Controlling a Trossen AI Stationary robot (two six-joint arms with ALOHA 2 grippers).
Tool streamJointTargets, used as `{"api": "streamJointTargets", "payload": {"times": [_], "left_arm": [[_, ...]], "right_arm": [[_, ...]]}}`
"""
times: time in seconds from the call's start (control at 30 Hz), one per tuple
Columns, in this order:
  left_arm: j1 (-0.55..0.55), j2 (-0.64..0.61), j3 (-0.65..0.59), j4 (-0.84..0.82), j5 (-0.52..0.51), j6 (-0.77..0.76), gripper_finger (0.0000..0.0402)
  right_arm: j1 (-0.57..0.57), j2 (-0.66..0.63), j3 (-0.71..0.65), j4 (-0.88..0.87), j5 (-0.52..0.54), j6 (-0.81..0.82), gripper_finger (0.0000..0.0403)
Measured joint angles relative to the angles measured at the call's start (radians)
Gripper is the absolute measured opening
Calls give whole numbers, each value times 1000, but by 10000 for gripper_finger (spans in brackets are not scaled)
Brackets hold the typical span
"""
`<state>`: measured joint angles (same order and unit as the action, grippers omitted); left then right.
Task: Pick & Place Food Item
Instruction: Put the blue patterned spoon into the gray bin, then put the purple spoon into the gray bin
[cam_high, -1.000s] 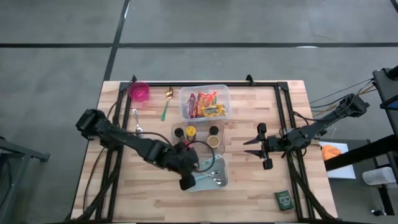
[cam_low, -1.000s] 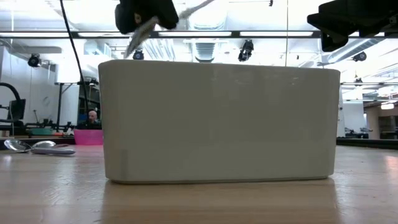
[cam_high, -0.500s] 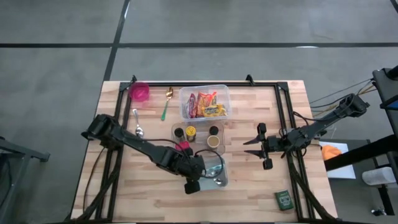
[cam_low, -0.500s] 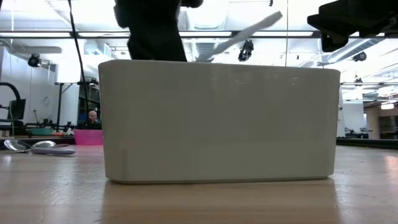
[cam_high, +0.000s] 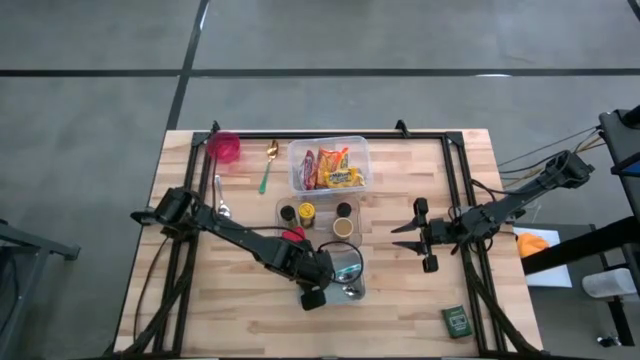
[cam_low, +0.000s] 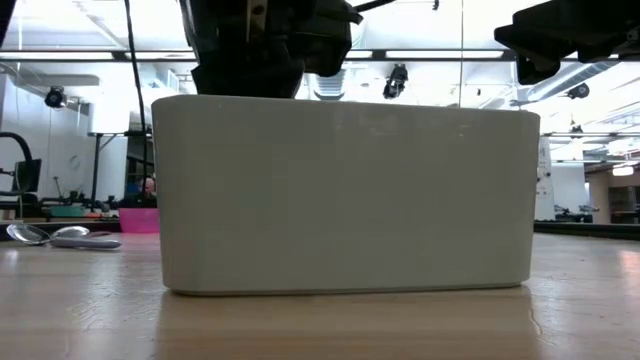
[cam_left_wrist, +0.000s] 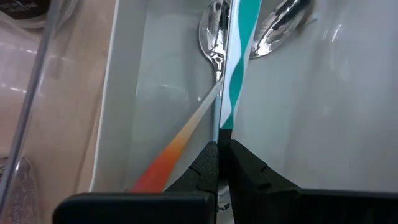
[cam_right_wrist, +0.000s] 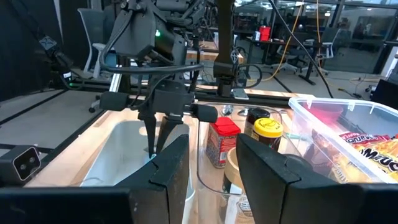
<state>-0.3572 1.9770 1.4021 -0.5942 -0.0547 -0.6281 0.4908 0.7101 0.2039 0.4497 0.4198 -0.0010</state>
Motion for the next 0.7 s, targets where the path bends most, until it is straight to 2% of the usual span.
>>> {"api": "streamJointTargets", "payload": {"times": [0.17, 0.53, 0.7], "left_arm": [[0, -9, 0, 0, 0, -1, 42], [0, -9, 0, 1, 0, -3, 176], [0, -11, 2, 3, 0, -3, 204]], "right_arm": [[0, 0, 0, -1, 0, 0, 130], [0, 0, 0, -4, 0, 0, 130], [0, 0, 0, -4, 0, 0, 130]]}}
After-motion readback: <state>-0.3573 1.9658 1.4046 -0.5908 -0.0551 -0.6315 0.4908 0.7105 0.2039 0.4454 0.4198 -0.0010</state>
